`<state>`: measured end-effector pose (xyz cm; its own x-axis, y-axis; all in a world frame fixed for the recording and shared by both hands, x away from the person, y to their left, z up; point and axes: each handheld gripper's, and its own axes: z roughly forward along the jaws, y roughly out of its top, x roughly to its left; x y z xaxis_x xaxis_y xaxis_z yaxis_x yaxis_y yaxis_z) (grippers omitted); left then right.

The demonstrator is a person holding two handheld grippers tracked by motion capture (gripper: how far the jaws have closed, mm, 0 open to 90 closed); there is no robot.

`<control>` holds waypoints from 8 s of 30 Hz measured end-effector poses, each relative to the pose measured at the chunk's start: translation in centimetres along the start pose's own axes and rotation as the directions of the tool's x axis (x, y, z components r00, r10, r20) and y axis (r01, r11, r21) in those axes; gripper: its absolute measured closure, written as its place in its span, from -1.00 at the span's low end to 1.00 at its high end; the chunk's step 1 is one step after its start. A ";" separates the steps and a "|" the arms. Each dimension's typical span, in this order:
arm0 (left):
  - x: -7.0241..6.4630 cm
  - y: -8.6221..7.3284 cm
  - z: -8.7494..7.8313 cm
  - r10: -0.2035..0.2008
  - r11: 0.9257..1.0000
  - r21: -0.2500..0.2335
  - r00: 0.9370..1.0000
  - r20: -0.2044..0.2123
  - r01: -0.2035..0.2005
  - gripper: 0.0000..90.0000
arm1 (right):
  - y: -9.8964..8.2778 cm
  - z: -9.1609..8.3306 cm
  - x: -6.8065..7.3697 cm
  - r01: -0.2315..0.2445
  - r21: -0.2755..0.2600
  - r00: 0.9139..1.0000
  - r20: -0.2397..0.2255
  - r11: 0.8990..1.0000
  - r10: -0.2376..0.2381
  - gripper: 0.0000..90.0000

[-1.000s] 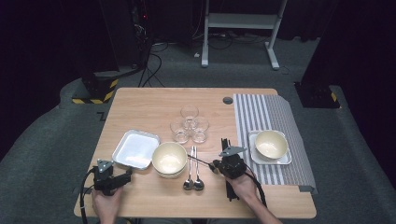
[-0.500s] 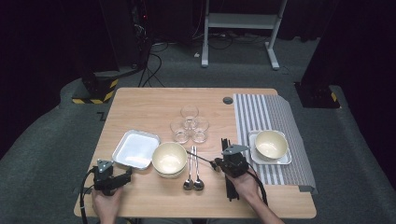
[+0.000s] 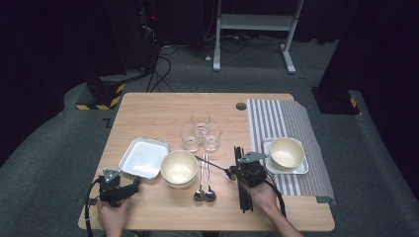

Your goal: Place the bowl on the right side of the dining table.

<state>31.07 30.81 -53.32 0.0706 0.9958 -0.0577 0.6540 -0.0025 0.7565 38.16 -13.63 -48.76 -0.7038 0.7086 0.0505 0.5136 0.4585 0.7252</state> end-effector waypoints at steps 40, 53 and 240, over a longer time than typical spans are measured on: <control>0.0 0.0 0.0 0.002 1.000 0.002 1.000 -0.002 -0.002 -0.62 | -0.7 -2.5 -1.3 0.000 -0.046 1.000 0.028 0.999 0.001 1.00; -0.1 0.0 0.0 0.002 1.000 0.001 1.000 -0.002 -0.002 -0.62 | -0.8 -3.6 -1.8 -0.006 -0.066 0.999 0.038 0.998 0.008 1.00; -0.1 0.0 0.0 0.000 1.000 0.003 1.000 -0.005 0.000 -0.61 | -4.6 -6.5 -12.4 -0.159 -0.023 0.942 0.294 0.987 0.158 0.59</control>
<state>31.04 30.67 -53.29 0.0667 0.9963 -0.0550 0.6562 -0.0023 0.7546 41.33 -27.99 -48.24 -0.4375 0.8983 -0.0397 0.6074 0.3279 0.7236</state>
